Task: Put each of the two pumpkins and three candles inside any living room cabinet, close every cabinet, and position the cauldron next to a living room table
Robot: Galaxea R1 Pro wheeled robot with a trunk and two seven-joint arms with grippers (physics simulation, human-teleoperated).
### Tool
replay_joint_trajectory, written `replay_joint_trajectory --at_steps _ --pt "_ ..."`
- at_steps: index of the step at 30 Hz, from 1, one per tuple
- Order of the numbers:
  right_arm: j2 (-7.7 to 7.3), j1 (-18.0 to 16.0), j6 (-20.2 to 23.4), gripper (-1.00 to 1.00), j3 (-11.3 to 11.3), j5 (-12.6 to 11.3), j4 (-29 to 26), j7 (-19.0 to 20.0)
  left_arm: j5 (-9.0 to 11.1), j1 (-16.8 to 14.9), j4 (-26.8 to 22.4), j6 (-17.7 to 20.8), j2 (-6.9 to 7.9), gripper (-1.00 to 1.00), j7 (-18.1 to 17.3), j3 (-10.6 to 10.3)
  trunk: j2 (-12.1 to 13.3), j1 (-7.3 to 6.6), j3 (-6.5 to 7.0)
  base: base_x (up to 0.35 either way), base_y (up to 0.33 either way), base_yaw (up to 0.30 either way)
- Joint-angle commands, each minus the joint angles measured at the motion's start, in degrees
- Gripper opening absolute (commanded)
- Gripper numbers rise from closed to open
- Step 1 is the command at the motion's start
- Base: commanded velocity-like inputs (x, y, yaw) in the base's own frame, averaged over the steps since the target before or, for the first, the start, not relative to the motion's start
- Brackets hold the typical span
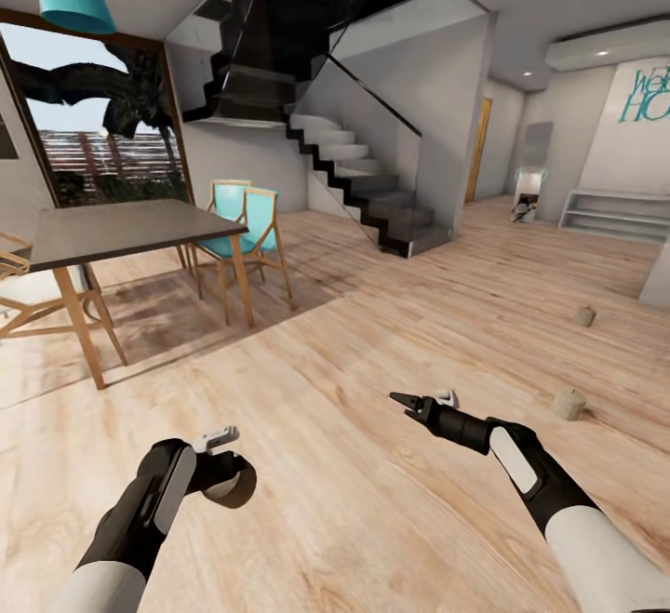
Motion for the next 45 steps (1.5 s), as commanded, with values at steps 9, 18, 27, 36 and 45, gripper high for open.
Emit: replay_joint_trajectory --at_steps 9,18,27,36,45 --pt "-0.05 -0.05 0.30 1.00 0.11 -0.42 0.02 -0.07 0.63 -0.02 -0.07 0.20 -0.08 -1.00 0.61 0.05 -0.03 -0.01 0.53 0.033 0.000 -0.222" --pt "0.02 -0.05 0.30 1.00 0.13 -0.42 0.02 -0.07 0.63 -0.02 -0.11 0.11 -0.17 -1.00 0.69 0.05 -0.03 -0.01 1.12 0.276 0.000 -0.222" --pt "-0.03 -0.05 0.30 1.00 0.19 -0.43 -0.03 -0.04 0.63 -0.02 -0.07 0.06 -0.14 -1.00 0.70 0.05 -0.03 -0.01 1.40 0.328 0.000 -0.110" --pt "0.01 -0.05 0.30 1.00 0.17 -0.43 0.02 -0.07 0.63 -0.02 -0.06 0.04 -0.14 -1.00 0.70 0.05 -0.03 -0.01 1.76 0.328 0.000 -0.243" --pt "0.02 -0.05 0.30 1.00 0.15 -0.44 0.10 -0.07 0.63 -0.02 -0.04 0.03 -0.17 -1.00 0.74 0.05 -0.03 -0.01 2.15 0.328 0.000 -0.270"
